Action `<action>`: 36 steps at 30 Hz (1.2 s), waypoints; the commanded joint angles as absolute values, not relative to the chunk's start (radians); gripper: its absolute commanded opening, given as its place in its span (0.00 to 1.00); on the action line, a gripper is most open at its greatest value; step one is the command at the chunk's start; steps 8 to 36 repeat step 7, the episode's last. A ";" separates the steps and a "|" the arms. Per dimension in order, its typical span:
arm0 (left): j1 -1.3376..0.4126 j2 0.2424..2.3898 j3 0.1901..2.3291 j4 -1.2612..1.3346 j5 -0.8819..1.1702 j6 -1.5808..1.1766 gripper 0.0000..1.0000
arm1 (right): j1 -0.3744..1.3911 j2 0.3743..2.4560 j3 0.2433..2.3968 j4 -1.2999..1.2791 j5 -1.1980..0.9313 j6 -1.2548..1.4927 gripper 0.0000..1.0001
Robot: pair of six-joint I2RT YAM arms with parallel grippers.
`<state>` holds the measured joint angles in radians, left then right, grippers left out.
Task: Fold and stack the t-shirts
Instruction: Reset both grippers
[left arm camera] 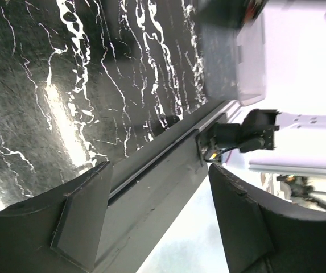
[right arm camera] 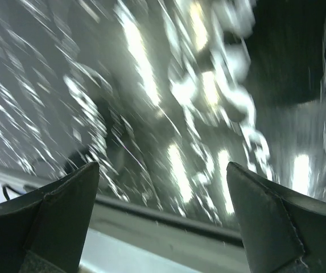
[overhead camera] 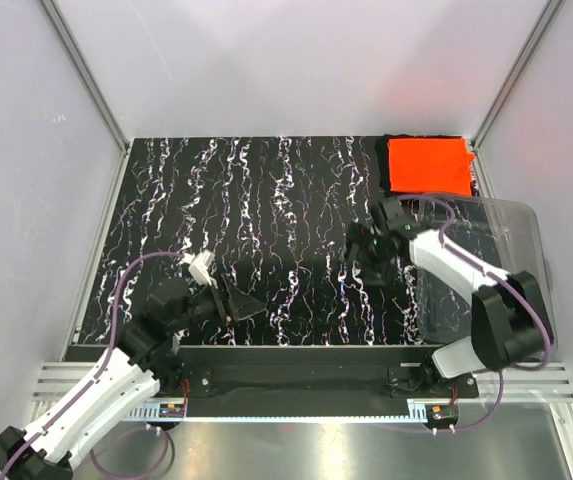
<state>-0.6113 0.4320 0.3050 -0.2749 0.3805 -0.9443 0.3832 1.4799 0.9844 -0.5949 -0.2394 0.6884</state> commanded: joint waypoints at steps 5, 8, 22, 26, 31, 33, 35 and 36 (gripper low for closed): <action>-0.614 0.281 0.195 -0.152 0.399 -1.120 0.74 | 0.402 1.061 0.663 -0.362 -0.298 0.827 1.00; -0.614 0.194 0.134 -0.082 0.403 -1.199 0.75 | 0.402 0.976 0.585 -0.300 -0.368 0.825 1.00; -0.614 0.194 0.134 -0.082 0.403 -1.199 0.75 | 0.402 0.976 0.585 -0.300 -0.368 0.825 1.00; -0.614 0.194 0.134 -0.082 0.403 -1.199 0.75 | 0.402 0.976 0.585 -0.300 -0.368 0.825 1.00; -0.614 0.194 0.134 -0.082 0.403 -1.199 0.75 | 0.402 0.976 0.585 -0.300 -0.368 0.825 1.00; -0.614 0.194 0.134 -0.082 0.403 -1.199 0.75 | 0.402 0.976 0.585 -0.300 -0.368 0.825 1.00; -0.614 0.194 0.134 -0.082 0.403 -1.199 0.75 | 0.402 0.976 0.585 -0.300 -0.368 0.825 1.00; -0.614 0.194 0.134 -0.082 0.403 -1.199 0.75 | 0.402 0.976 0.585 -0.300 -0.368 0.825 1.00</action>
